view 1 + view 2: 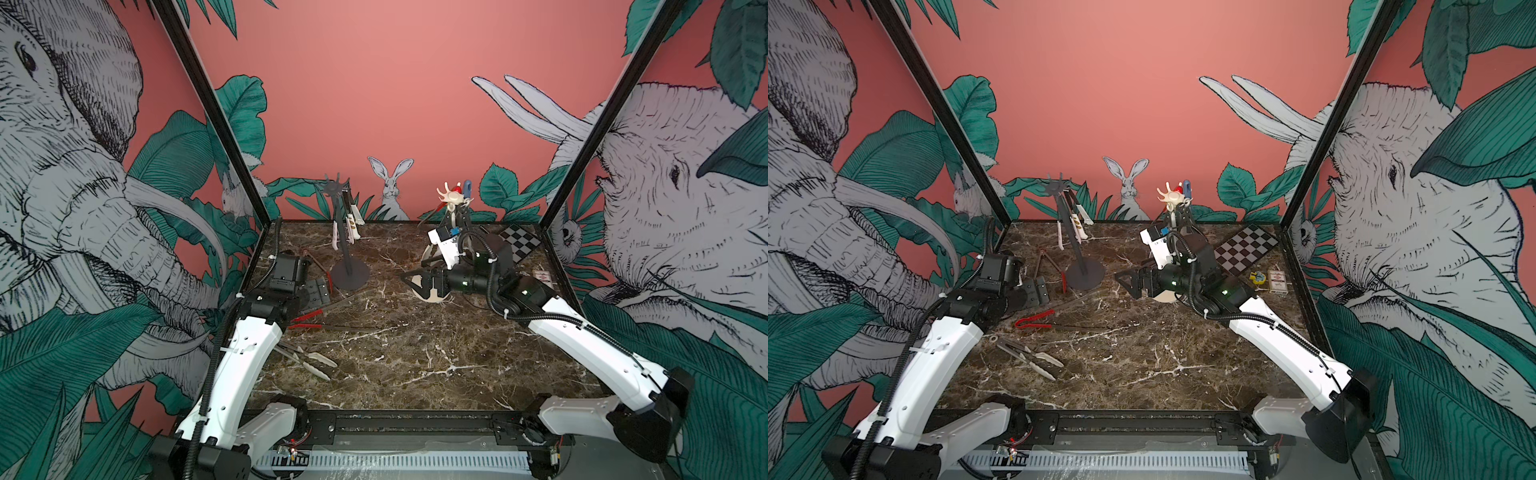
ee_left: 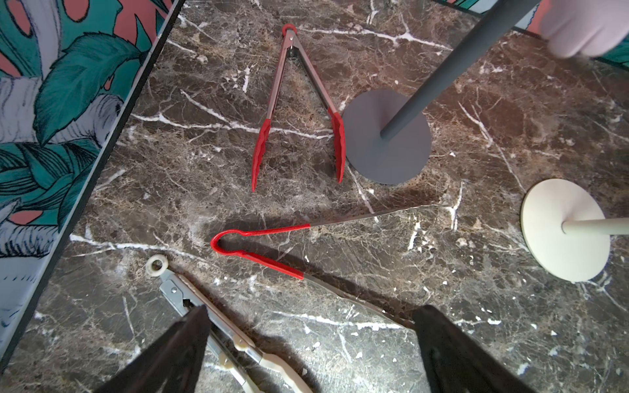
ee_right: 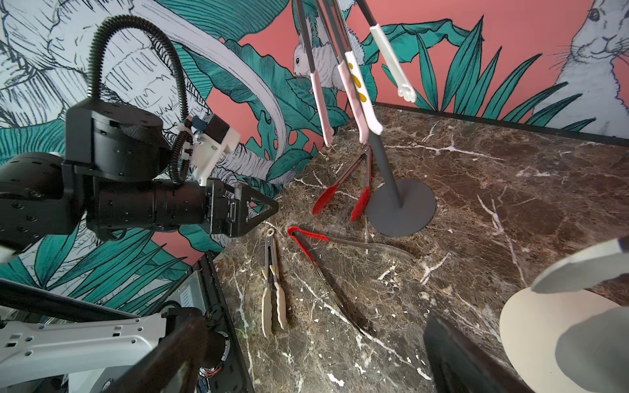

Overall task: Hang food tongs on kitchen utensil racks
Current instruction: Pick up the food tongs from the center of the board.

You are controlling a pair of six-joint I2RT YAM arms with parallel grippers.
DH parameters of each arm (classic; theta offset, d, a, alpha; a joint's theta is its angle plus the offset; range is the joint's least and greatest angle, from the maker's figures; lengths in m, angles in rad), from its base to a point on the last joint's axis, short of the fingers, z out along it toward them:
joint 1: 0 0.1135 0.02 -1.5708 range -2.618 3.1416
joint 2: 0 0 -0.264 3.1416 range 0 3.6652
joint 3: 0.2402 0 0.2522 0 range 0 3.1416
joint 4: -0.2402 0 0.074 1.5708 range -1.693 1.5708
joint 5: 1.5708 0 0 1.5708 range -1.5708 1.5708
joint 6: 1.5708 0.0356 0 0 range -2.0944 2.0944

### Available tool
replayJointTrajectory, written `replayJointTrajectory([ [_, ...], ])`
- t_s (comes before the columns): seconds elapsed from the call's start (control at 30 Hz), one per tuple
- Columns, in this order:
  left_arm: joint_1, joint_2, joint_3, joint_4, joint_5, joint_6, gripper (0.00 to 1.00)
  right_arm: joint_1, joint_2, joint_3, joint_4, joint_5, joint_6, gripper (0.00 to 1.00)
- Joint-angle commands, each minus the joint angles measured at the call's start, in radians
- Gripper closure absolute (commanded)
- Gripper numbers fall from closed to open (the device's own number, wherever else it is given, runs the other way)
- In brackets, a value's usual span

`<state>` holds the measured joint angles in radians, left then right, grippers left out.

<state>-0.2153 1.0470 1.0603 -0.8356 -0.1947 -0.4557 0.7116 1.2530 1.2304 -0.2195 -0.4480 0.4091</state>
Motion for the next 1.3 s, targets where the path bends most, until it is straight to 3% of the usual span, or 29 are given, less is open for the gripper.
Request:
replayJointTrajectory([
  [0.0,0.022,0.001,0.006,0.030,0.015,-0.001,0.04,0.003,-0.045,-0.011,-0.015,0.017,-0.021,0.01],
  [0.7,0.320,0.260,0.120,0.041,0.169,0.162,0.11,0.002,-0.212,-0.002,-0.156,-0.003,0.028,0.01],
  [1.27,0.351,0.661,0.359,0.041,0.200,0.440,0.28,0.002,-0.239,0.075,-0.250,-0.005,0.042,0.01],
])
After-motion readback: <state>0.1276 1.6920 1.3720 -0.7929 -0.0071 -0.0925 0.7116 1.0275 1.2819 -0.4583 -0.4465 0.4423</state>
